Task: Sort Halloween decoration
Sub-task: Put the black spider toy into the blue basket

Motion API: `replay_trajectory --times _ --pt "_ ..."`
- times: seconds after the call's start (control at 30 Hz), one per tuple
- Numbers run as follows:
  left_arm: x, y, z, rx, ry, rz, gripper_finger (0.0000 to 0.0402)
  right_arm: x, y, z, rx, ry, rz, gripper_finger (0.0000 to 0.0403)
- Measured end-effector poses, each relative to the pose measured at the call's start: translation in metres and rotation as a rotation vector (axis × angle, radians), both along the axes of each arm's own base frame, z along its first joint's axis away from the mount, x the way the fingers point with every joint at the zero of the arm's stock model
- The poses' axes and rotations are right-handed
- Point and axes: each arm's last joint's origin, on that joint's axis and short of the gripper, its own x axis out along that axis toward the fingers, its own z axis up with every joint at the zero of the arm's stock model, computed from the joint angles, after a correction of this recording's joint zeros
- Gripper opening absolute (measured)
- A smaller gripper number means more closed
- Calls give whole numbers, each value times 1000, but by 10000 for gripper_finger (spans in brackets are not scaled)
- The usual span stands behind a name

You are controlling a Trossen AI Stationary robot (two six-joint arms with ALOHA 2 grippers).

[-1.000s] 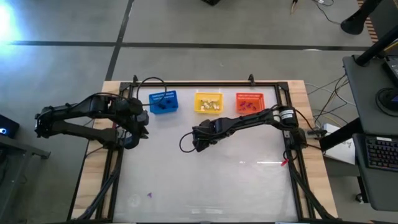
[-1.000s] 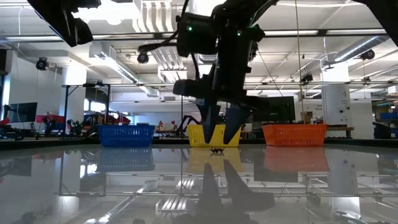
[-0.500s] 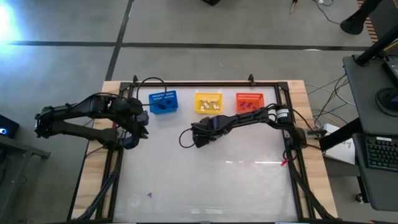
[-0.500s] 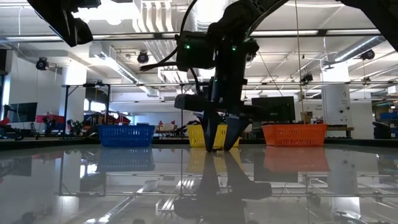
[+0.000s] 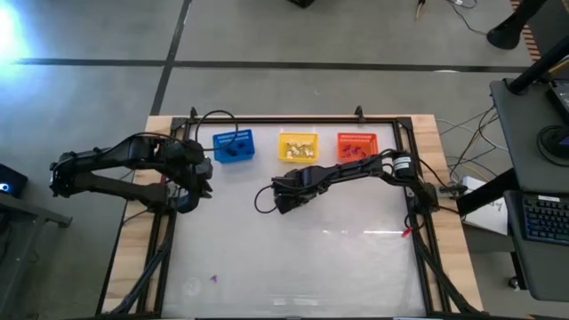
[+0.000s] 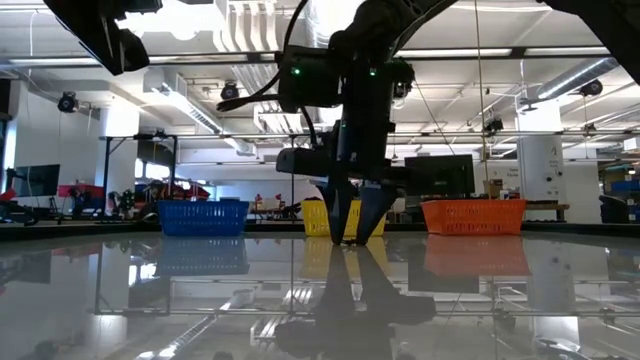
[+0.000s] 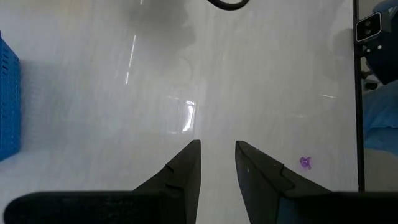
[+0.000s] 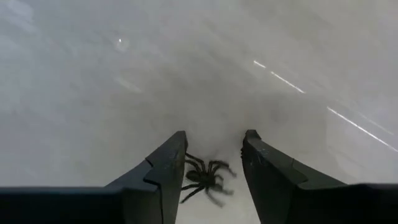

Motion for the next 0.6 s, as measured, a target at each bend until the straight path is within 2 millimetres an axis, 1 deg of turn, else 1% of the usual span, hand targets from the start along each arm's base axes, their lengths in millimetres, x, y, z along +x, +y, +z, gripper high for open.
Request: replay_trajectory --times 0.23,0.37,0.6 --pt "0 0 0 -1 0 1 82 -5 5 14 23 63 48 183" --pt "0 0 0 -2 1 3 82 -5 7 15 8 57 51 187" --pt "0 0 0 -2 1 3 82 -8 13 12 55 90 24 187"
